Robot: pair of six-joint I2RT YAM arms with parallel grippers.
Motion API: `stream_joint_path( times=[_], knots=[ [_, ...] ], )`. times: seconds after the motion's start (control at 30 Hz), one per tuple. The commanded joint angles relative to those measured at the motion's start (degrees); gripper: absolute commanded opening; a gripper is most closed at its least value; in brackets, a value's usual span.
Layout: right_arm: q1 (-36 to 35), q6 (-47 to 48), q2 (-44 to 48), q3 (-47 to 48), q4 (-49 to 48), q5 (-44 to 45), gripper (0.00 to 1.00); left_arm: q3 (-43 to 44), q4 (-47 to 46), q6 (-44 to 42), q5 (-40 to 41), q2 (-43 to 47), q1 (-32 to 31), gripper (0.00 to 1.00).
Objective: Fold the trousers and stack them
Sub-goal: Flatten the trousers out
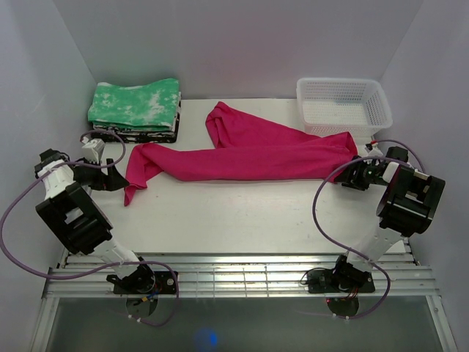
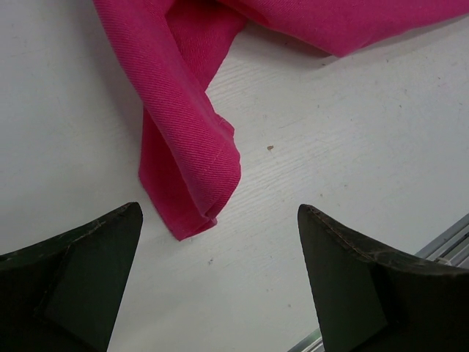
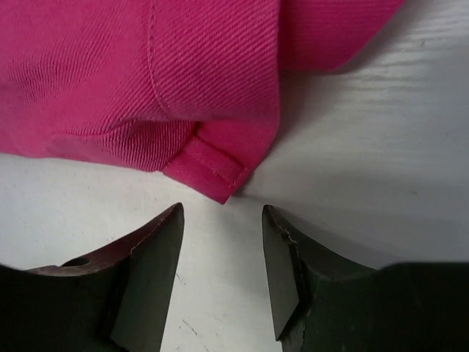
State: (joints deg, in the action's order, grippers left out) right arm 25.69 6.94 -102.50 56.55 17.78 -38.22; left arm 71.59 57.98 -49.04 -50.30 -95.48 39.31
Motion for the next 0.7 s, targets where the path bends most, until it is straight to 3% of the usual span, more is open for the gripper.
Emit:
stream_joint_path(
  times=[0.0, 0.1, 0.23, 0.3, 0.33, 0.43, 0.57, 0.67],
  knots=[
    [-0.4, -5.5, -2.3, -0.4, -7.9, 2.8, 0.53, 0.9, -1.5, 1.5, -1.5, 0.1, 0.5, 0.98],
    [-0.9, -6.5, -2.5, -1.8, -11.0, 3.2, 0.5, 0.7, -2.1, 2.2, -0.9, -0.1, 0.6, 0.98],
    [-2.1, -7.9, -5.5, 0.4, -10.1, 0.0, 0.35, 0.5, -1.5, 1.8, -0.5, -1.2, 1.3, 0.98],
    [-2.2, -7.4, -6.2, 1.1, -9.4, -1.6, 0.29, 0.7, 2.6, -0.9, -2.4, -1.8, 2.2, 0.98],
    [-2.1, -7.2, -6.1, 1.4, -8.9, -1.9, 0.2, 1.0, 4.4, -5.1, -3.0, -2.0, 2.4, 0.98],
    [-1.8, -3.7, -3.9, 2.6, -5.8, -2.6, 0.08, 0.7, 10.2, -10.7, -4.2, -2.2, 3.4, 0.98],
    [-1.2, -1.1, 0.9, 4.9, -1.2, -4.3, 0.08, -2.5, 13.0, -19.1, -4.4, -0.6, 4.1, 0.98],
    [-0.9, 1.1, 3.1, 7.2, 2.9, -5.6, 0.08, -6.6, 9.2, -21.5, -4.7, 1.8, 4.1, 0.98]
  ],
)
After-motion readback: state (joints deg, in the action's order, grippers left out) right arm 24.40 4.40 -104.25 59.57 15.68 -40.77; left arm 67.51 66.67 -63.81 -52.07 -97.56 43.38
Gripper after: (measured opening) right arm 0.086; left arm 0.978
